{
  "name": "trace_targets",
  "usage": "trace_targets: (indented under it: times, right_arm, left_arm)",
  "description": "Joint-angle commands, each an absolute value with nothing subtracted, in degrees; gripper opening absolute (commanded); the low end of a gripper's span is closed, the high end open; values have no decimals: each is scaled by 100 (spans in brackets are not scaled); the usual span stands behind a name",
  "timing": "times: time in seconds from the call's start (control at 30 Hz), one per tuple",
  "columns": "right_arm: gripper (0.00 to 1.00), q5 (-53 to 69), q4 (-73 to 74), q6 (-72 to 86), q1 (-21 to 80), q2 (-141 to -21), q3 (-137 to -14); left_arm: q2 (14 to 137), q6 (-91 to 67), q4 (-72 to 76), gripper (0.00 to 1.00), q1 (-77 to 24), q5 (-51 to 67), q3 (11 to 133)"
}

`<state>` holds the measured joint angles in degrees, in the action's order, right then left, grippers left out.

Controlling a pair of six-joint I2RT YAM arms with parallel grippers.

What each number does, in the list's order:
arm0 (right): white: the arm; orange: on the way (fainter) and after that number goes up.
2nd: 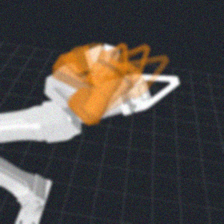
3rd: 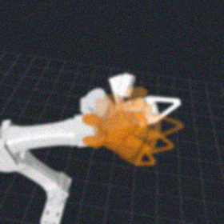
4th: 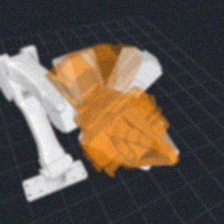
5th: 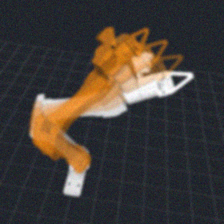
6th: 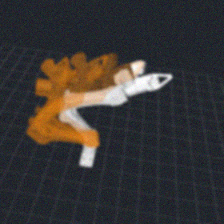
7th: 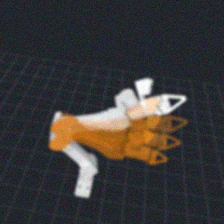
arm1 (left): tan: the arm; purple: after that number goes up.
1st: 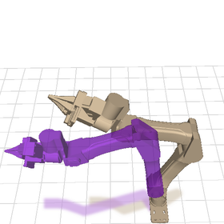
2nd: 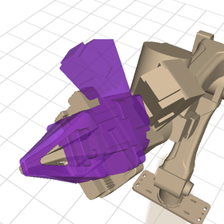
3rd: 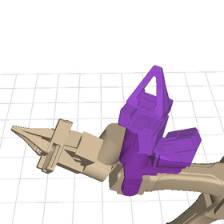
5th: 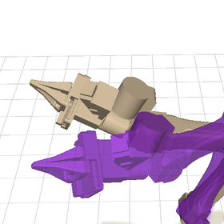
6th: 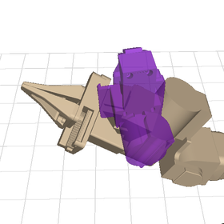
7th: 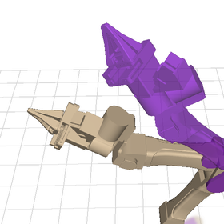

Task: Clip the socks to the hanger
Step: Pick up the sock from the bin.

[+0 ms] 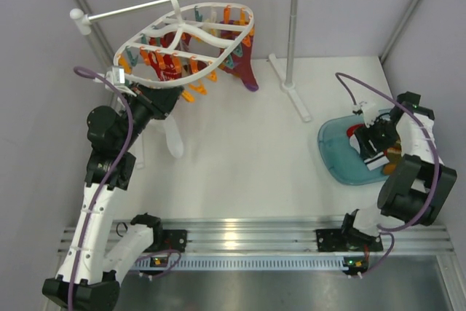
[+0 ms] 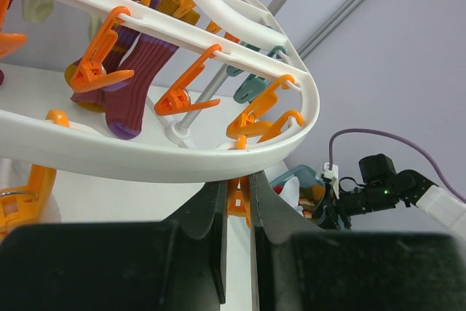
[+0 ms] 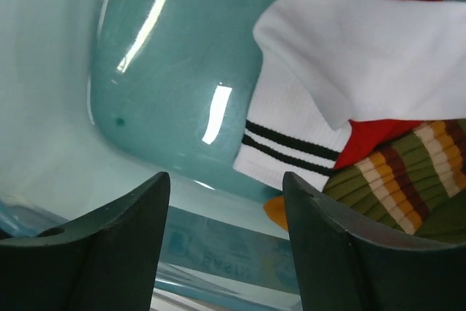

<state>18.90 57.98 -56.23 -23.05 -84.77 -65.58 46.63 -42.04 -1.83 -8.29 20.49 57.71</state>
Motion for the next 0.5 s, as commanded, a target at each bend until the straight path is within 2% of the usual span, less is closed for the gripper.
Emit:
trace_targets:
  times: [0.0,0.17,0.27,0.43,0.47]
  right_arm:
    - [63,1214,5152,-5538,-2347,-8560,-6548]
    - [70,731,4457,-5230,-2312,-8981,-6259]
    - [70,546,4149,-5212,-2312,-9175,-6004]
    - [62,501,3946,-5098,-2285,-9422,-5784]
    - [56,518,3964,-5063,-2285,-9518,-5775]
  left_arm:
    - [4667,-4175,-79,0,-791,1951,5730]
    - [4720,-4157,-62,0,-791,1969,5739]
    - [4746,-4157,-44,0,-791,1951,5739]
    - [4764,-4140,-44,0,-791,1942,5730]
    - [4755,-4140,-44,0,-791,1942,5722]
